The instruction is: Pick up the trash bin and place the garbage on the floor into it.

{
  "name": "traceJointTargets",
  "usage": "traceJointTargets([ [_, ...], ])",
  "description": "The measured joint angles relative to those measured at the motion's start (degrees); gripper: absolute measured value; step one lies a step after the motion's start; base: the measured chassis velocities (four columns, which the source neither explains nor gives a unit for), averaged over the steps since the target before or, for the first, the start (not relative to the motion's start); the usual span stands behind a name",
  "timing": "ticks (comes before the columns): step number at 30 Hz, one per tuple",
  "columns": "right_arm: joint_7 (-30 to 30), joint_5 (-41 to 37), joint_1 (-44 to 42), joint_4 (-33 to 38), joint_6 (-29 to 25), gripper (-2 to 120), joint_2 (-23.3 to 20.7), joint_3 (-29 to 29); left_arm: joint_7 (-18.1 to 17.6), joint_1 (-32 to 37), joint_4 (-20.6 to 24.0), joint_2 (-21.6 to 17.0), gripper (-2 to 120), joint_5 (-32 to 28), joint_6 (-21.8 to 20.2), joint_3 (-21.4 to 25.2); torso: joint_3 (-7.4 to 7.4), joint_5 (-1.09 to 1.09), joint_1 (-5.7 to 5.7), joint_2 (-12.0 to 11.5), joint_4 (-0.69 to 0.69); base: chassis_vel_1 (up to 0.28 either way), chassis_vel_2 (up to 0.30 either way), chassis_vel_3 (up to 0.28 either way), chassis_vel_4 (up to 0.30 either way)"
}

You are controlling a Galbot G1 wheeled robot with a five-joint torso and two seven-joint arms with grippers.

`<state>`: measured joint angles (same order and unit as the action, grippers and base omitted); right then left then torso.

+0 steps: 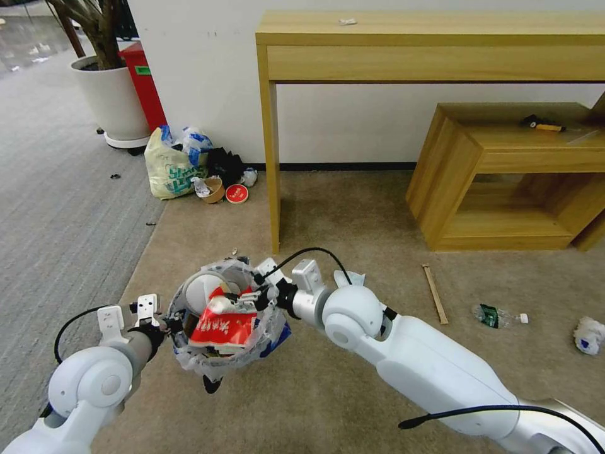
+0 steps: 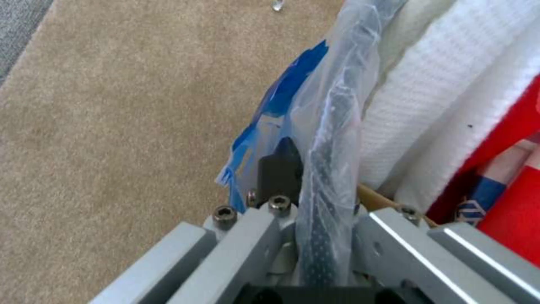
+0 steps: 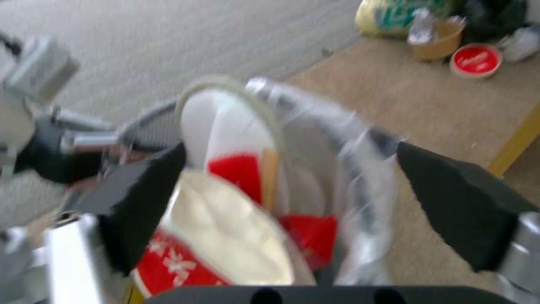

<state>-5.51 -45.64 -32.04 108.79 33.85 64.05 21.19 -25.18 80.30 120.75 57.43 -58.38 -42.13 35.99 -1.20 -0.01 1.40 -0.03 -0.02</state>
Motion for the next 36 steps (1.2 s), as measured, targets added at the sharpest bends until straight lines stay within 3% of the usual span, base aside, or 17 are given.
traceJointTargets([
  [9, -4.43, 1.07, -2.63, 0.13, -2.7, 100, -1.58, -6.83, 0.92, 0.98, 0.01, 1.53, 0, 1.3, 0.0, 1.79, 0.0, 0.01, 0.0, 0.0, -0.01, 0.0, 0.0, 0.0, 0.0],
  [12, -5.74, 7.45, -6.31, -0.41, -4.14, 100, -2.23, -11.66, 1.56, 1.91, 0.46, 2.4, 0, 2.27, 0.0, 2.43, 0.0, 0.01, 0.0, 0.0, 0.0, 0.0, 0.0, 0.0, 0.0],
  [17, -6.19, 11.21, -10.69, -0.48, -4.93, 100, -2.27, -16.49, 2.1, 2.63, 0.95, 2.92, 0, 3.17, 0.0, 3.2, 0.0, 0.02, 0.0, 0.0, -0.01, 0.0, 0.0, 0.0, 0.0],
  [23, -5.73, 15.78, -24.87, 1.89, -7.33, 100, -1.33, -29.51, 5.72, 4.72, 1.18, 4.78, 0, 8.54, 0.0, 5.72, 0.01, 0.03, 0.0, 0.01, -0.01, 0.0, 0.0, 0.0, 0.0],
  [28, -2.92, 18.66, -35.87, 4.52, -10.27, 100, 0.53, -40.06, 6.19, 5.44, 1.4, 5.67, 0, 9.25, 0.0, 5.87, 0.01, 0.02, 0.0, 0.0, -0.02, 0.0, 0.0, 0.0, 0.0],
  [36, 1.24, 20.4, -45.34, 5.86, -14.12, 100, 3.78, -49.68, 6.69, 5.53, 1.69, 6.71, 0, 10.23, 0.0, 5.58, 0.01, 0.01, -0.01, 0.01, -0.01, 0.0, 0.0, 0.0, 0.0],
])
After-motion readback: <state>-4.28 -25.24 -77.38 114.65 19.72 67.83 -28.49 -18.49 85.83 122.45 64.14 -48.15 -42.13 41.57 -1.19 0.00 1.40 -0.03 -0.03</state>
